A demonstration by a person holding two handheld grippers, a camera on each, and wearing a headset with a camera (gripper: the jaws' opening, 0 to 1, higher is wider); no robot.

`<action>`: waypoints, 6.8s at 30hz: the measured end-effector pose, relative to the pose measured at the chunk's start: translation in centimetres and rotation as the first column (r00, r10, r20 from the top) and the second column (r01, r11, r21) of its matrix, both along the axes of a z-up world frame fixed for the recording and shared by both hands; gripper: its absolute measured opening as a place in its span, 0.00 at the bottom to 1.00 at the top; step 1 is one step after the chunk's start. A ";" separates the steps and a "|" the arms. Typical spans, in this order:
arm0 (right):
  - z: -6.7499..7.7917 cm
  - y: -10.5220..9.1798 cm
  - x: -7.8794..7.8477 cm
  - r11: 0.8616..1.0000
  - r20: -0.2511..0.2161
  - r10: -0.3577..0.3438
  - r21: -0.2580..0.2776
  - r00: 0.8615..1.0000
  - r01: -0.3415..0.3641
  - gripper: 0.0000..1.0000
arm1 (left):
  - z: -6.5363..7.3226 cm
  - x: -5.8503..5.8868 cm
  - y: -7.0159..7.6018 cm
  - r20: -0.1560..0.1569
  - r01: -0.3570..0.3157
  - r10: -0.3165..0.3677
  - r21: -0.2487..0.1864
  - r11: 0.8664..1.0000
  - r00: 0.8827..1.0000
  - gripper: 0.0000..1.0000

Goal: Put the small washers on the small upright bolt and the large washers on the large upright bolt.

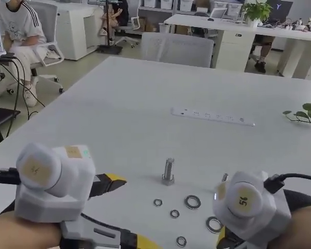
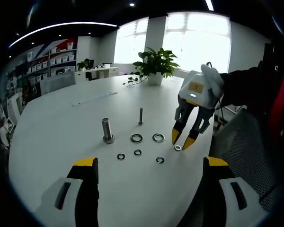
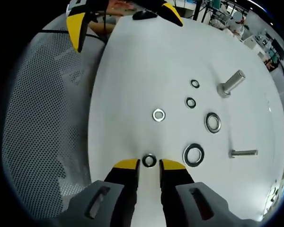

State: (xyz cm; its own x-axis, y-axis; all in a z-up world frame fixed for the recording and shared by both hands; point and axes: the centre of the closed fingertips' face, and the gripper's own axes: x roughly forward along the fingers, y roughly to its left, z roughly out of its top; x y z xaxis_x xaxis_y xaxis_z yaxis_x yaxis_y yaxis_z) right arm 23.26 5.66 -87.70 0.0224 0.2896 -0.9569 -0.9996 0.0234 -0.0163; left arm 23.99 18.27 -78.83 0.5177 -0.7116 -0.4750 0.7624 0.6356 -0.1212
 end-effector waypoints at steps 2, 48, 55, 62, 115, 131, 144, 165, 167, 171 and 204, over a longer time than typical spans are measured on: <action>-0.2 -0.1 0.0 1.000 0.001 0.005 -0.012 1.000 -0.005 0.18 | 0.0 0.0 0.0 0.001 -0.001 0.001 -0.001 1.000 1.000 0.91; 1.4 -0.9 0.8 0.999 -0.002 -0.012 -0.042 1.000 0.012 0.14 | 0.7 0.1 -0.2 0.020 0.003 -0.003 -0.016 1.000 1.000 0.90; 2.8 -1.3 1.8 0.999 0.012 -0.037 -0.026 0.999 0.037 0.14 | 0.8 0.2 -0.1 0.023 0.001 -0.001 -0.020 1.000 1.000 0.90; 4.4 -1.9 3.2 0.998 0.034 -0.068 -0.001 0.997 0.068 0.14 | 0.8 0.2 -0.2 0.022 0.004 -0.004 -0.019 1.000 1.000 0.90; 8.0 -1.1 14.2 0.994 0.133 -0.110 0.027 0.985 0.108 0.13 | 1.0 1.0 0.1 0.017 -0.017 0.017 -0.012 1.000 1.000 0.90; 6.6 -1.6 14.9 0.995 0.109 -0.103 0.000 0.989 0.103 0.13 | 0.8 1.0 -0.1 0.007 -0.022 0.022 -0.011 1.000 1.000 0.90; 6.0 -1.7 14.9 0.995 0.094 -0.099 -0.010 0.991 0.101 0.13 | 0.5 1.0 -0.2 -0.002 -0.019 0.019 -0.006 1.000 1.000 0.90; 3.1 -1.6 14.9 0.994 0.056 -0.104 -0.026 0.993 0.105 0.13 | 0.3 1.2 0.1 -0.007 -0.028 0.028 -0.007 1.000 1.000 0.90; 2.7 -1.7 14.9 0.994 0.058 -0.105 -0.030 0.993 0.107 0.13 | 0.2 1.2 0.1 -0.008 -0.028 0.028 -0.006 1.000 1.000 0.90; 2.3 -1.7 14.9 0.994 0.053 -0.106 -0.031 0.993 0.108 0.13 | 0.2 1.2 0.1 -0.008 -0.030 0.030 -0.007 1.000 1.000 0.90; 0.2 -1.7 14.8 0.993 0.032 -0.104 -0.058 0.994 0.106 0.15 | 0.0 1.2 0.0 -0.011 -0.036 0.036 -0.006 0.999 0.999 0.89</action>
State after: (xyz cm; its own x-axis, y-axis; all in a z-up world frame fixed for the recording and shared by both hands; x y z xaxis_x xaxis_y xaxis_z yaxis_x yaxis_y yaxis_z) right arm 38.02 3.98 -87.49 0.0777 0.2271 -0.9708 -0.9907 0.1263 -0.0498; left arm 25.20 18.31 -78.79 0.5383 -0.6953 -0.4762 0.7375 0.6621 -0.1331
